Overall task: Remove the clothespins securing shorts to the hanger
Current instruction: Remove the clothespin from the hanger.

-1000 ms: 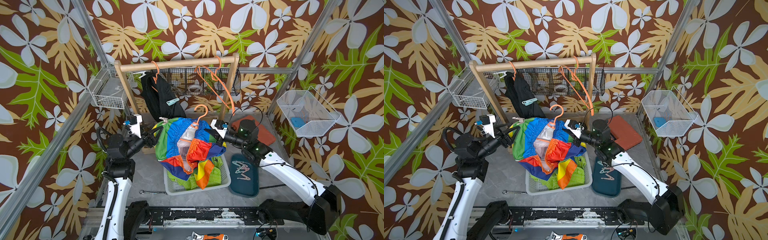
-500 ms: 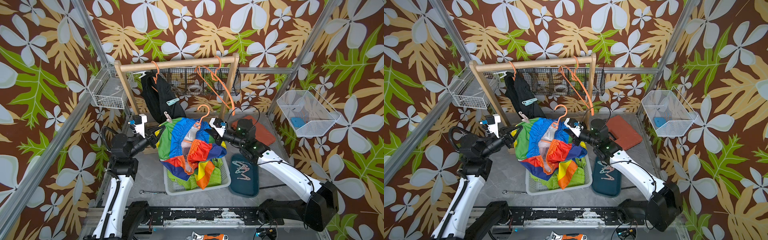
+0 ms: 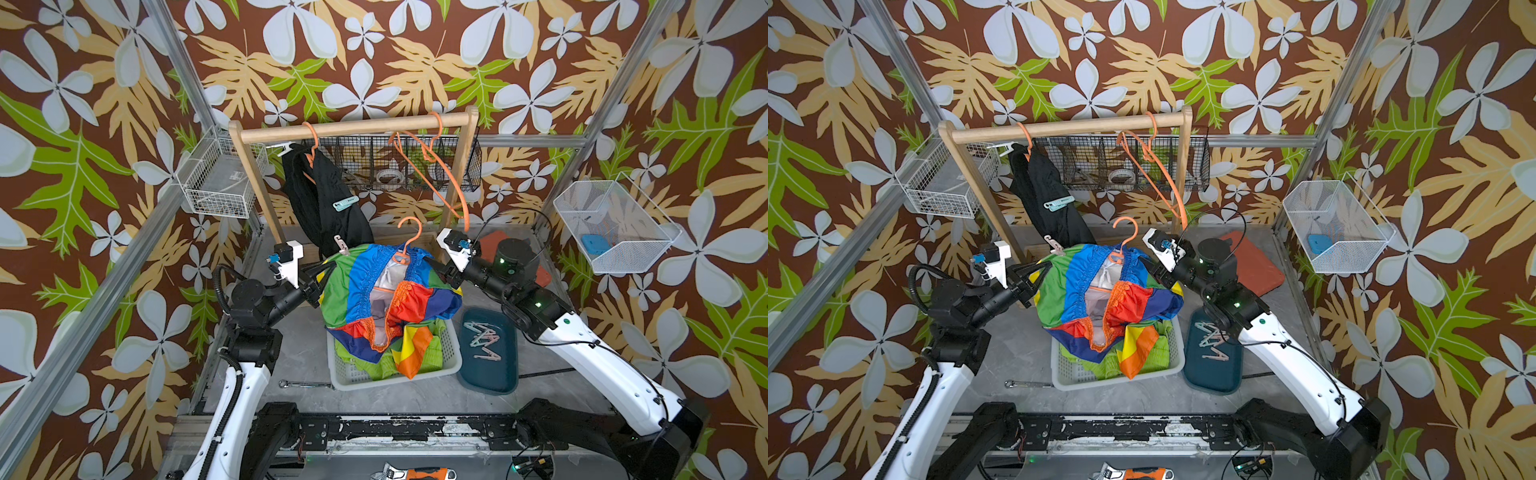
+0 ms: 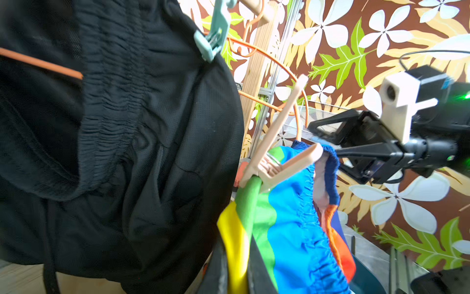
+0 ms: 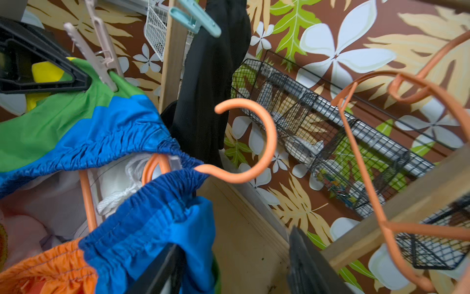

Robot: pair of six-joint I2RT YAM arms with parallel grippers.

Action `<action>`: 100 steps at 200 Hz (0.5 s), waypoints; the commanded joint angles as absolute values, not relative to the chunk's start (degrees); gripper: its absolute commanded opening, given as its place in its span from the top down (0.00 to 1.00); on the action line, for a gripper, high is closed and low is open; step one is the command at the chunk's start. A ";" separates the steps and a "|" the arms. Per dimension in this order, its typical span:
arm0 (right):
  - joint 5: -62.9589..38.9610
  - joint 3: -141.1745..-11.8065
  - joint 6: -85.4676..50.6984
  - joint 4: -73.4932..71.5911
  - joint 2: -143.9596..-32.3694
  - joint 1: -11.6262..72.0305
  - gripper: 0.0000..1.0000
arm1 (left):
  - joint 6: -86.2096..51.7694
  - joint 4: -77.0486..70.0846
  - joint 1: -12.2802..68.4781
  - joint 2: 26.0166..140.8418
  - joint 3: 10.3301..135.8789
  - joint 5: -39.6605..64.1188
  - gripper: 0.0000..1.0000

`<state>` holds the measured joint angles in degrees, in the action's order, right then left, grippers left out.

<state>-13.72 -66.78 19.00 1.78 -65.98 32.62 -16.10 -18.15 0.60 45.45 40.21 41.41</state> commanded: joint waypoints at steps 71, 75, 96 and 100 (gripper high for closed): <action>-12.58 -88.66 23.25 19.77 -75.49 41.22 0.38 | -12.49 -16.01 1.58 43.90 40.93 32.27 1.00; -12.68 -89.78 23.33 20.99 -75.98 41.22 0.38 | -12.27 -15.69 1.58 43.79 40.96 31.82 1.00; -10.04 -92.38 23.56 27.52 -76.55 41.22 0.39 | -11.43 -14.44 1.58 43.29 41.13 29.73 1.00; -9.73 -91.69 23.50 27.64 -75.99 41.17 0.39 | -11.42 -14.47 1.65 43.25 41.05 29.95 1.00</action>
